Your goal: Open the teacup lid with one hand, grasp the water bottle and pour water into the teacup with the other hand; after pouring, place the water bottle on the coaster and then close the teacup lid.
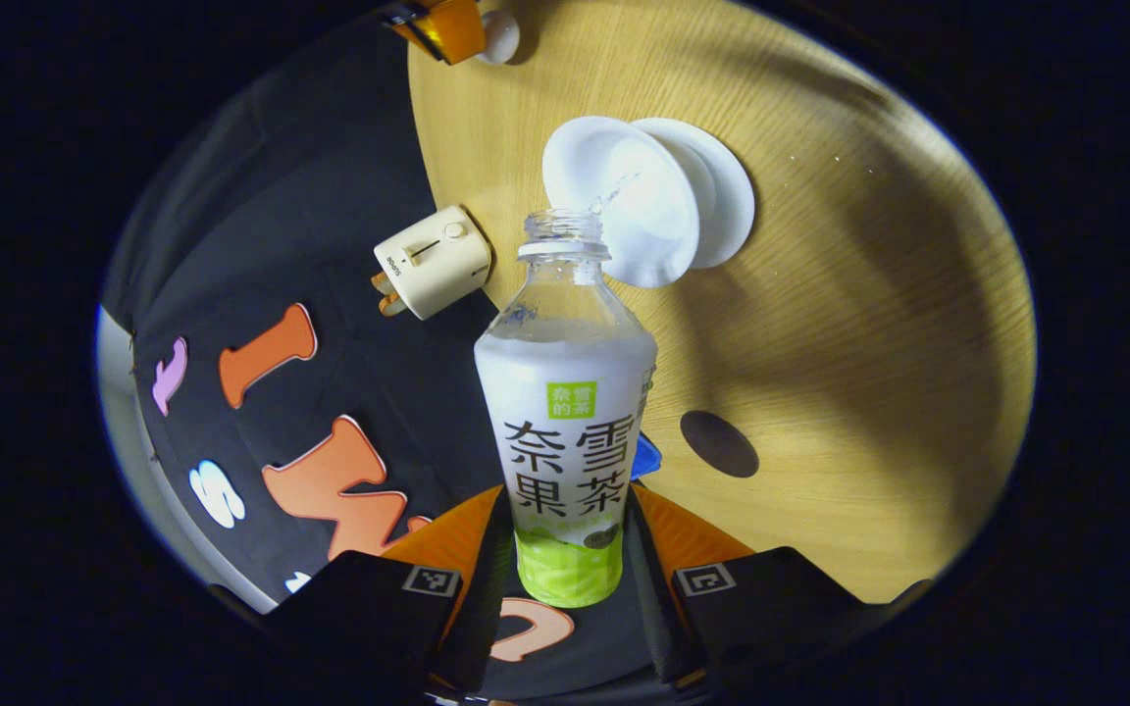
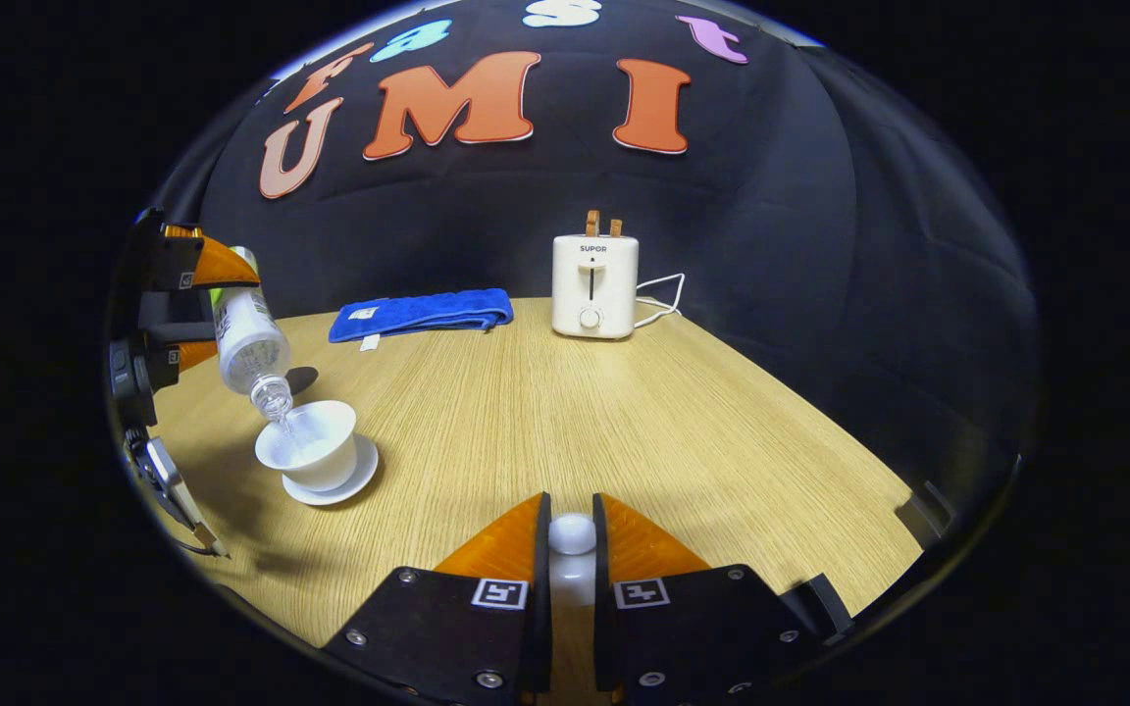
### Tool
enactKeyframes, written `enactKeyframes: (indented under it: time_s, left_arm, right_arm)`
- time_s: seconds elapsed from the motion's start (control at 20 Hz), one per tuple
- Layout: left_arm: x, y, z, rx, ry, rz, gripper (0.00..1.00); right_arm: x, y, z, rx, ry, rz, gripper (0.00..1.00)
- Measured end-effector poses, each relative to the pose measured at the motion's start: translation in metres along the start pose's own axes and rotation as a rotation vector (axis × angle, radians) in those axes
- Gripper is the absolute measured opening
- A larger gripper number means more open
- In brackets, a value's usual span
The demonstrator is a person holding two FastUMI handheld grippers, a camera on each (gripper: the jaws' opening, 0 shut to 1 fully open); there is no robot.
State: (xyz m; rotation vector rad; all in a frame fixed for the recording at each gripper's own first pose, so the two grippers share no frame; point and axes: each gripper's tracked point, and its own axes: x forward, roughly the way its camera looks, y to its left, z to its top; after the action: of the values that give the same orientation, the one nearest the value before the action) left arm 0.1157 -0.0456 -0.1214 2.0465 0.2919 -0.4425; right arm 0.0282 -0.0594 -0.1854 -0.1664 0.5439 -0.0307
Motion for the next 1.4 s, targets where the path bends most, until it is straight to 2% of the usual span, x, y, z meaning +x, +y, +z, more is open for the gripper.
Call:
enactKeyframes:
  time_s: [0.35,0.4,0.5,0.65,0.7,0.8,0.85,0.9,0.95,1.1,1.2,1.4]
  left_arm:
    - [0.001,-0.032,0.013,-0.402,-0.042,-0.057,0.62]
    - [0.003,-0.031,0.019,-0.470,-0.073,-0.054,0.65]
    - [0.014,-0.037,0.022,-0.647,-0.080,-0.087,0.62]
    - [0.032,-0.029,0.005,-0.920,-0.057,-0.052,0.65]
    - [0.032,-0.030,0.001,-1.022,-0.051,-0.062,0.65]
    - [0.027,-0.032,0.000,-1.228,-0.070,-0.091,0.65]
    - [0.027,-0.030,0.000,-1.315,-0.089,-0.097,0.61]
    - [0.028,-0.028,-0.004,-1.396,-0.112,-0.086,0.61]
    - [0.029,-0.025,-0.007,-1.470,-0.133,-0.078,0.65]
    - [0.024,-0.025,-0.009,-1.651,-0.149,-0.088,0.62]
    - [0.021,-0.018,-0.012,-1.749,-0.145,-0.063,0.62]
    - [0.021,-0.002,-0.016,-1.858,-0.181,0.013,0.63]
  right_arm:
    - [0.000,-0.002,-0.002,0.012,0.011,-0.007,0.18]
    - [0.000,-0.003,-0.002,0.011,0.012,-0.007,0.18]
    - [-0.002,-0.003,0.000,0.011,0.012,-0.007,0.18]
    - [-0.003,-0.003,0.004,0.002,0.006,-0.016,0.18]
    - [-0.004,-0.002,0.005,0.001,0.006,-0.015,0.17]
    - [-0.005,0.000,0.006,0.002,0.009,-0.009,0.18]
    - [-0.005,0.002,0.005,0.000,0.016,-0.010,0.18]
    - [-0.004,0.004,0.004,-0.005,0.019,-0.009,0.18]
    - [-0.004,0.006,0.004,-0.010,0.023,-0.009,0.18]
    - [-0.004,0.013,0.008,-0.023,0.025,-0.005,0.18]
    - [-0.004,0.015,0.009,-0.025,0.026,-0.006,0.18]
    - [0.000,0.018,0.008,-0.024,0.038,-0.008,0.18]
